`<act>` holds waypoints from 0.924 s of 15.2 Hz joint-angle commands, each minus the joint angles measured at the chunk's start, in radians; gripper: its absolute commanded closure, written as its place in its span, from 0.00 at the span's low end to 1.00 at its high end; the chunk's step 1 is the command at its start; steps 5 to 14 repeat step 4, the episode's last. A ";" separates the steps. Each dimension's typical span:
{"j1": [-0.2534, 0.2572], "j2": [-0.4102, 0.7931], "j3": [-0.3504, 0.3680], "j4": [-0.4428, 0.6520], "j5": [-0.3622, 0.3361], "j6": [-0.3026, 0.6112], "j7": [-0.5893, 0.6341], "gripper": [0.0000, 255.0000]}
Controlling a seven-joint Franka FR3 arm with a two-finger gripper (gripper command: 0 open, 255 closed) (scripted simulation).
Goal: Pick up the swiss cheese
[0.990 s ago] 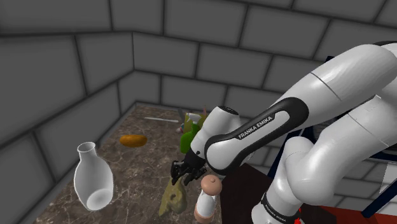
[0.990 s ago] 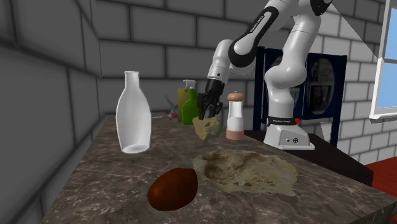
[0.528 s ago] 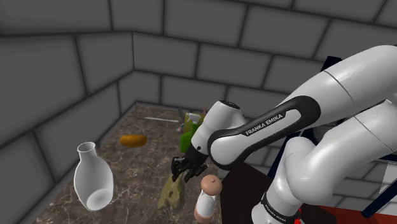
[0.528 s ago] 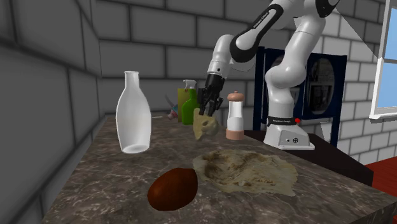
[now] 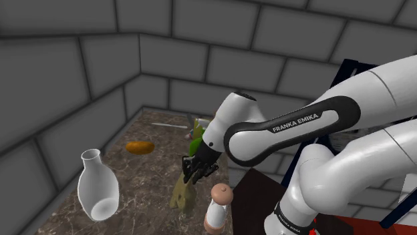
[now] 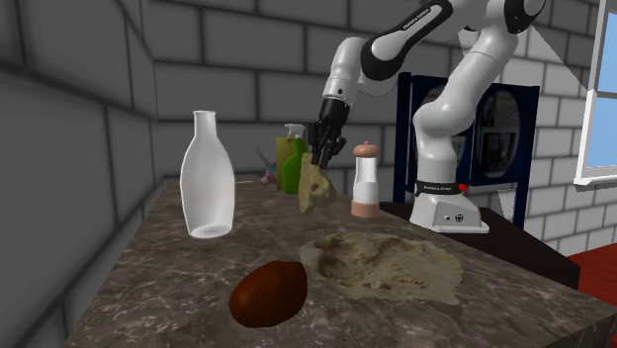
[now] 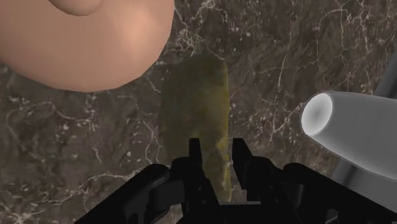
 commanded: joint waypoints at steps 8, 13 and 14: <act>-0.015 -0.048 -0.008 0.019 -0.031 -0.067 0.022 1.00; -0.015 -0.048 -0.008 0.019 -0.031 -0.067 0.022 1.00; -0.015 -0.048 -0.008 0.019 -0.031 -0.067 0.022 1.00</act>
